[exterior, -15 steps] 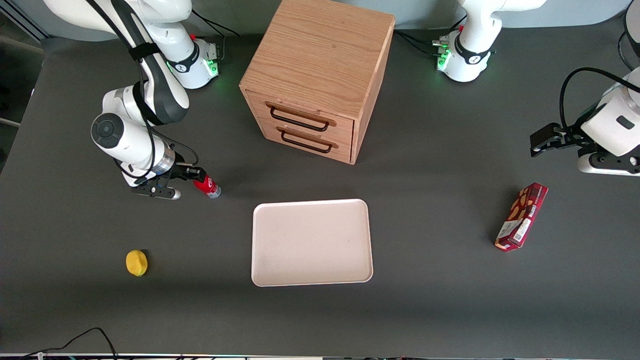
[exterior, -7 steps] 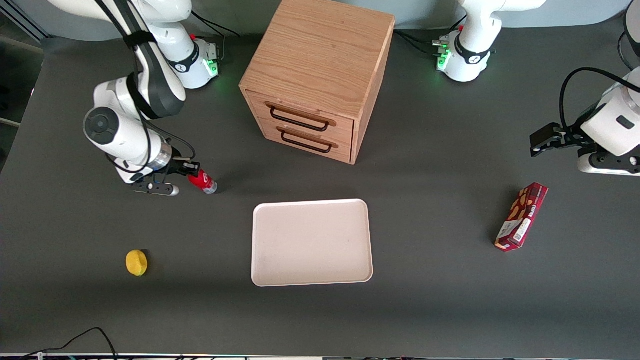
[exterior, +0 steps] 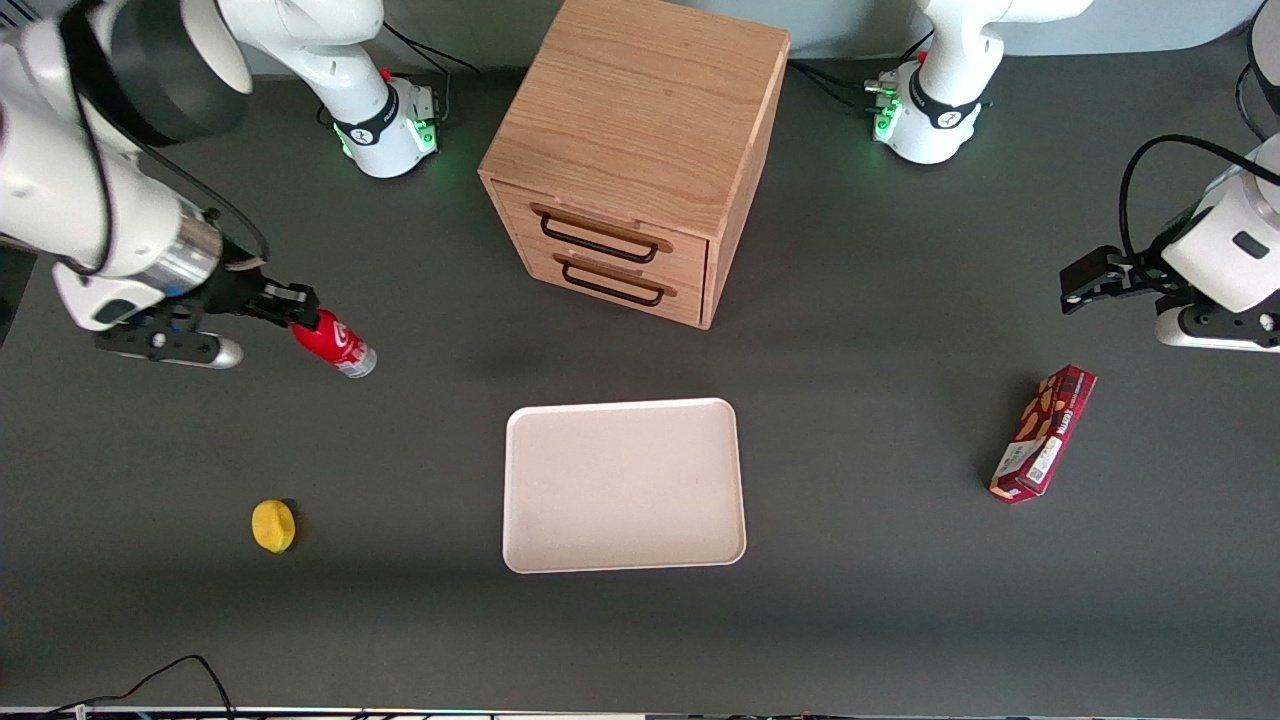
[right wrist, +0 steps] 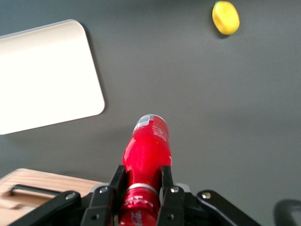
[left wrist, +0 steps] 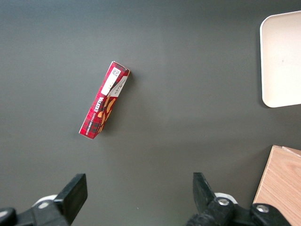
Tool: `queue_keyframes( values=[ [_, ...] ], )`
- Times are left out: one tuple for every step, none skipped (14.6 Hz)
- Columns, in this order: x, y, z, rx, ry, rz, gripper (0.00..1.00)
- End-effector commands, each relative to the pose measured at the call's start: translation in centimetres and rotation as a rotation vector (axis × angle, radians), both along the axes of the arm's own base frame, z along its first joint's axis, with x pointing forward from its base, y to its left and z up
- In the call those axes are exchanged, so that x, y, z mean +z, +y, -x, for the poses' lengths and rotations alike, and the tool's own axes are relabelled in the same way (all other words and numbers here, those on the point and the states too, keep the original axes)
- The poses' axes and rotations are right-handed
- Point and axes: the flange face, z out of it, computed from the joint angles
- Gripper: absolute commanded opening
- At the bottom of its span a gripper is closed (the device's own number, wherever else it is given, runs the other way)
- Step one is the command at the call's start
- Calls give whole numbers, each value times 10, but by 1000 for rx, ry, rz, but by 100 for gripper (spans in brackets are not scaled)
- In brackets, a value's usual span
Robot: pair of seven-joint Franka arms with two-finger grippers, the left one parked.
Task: Place coke bottle on tray
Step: 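Carry the red bottle over to the cream tray's edge and lower it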
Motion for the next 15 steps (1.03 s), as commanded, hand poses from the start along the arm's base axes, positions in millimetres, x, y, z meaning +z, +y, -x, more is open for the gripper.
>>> queue_keyframes(
  values=[
    [7,27,-70,-117,47,-57,0],
    [-1,39,-87,-160,45,-81,0],
    [-14,52,-98,-211,49,-94,0],
    [-36,71,-110,-269,59,-101,0],
    [-56,88,-119,-316,51,-110,0],
    [-80,100,-130,-372,46,-121,0],
    [-117,119,-143,-426,20,-109,0],
    [-141,132,-148,-440,-2,-89,0],
    [-162,137,-155,-466,-15,-83,0],
    [-180,141,-159,-486,-20,-85,0],
    [-190,149,-160,-492,-32,-78,0],
    [-203,153,-163,-513,-49,-73,0],
    [-213,157,-166,-533,-67,-72,0],
    [-226,165,-166,-525,-78,-66,0],
    [-235,165,-167,-520,-86,-50,0]
  ],
)
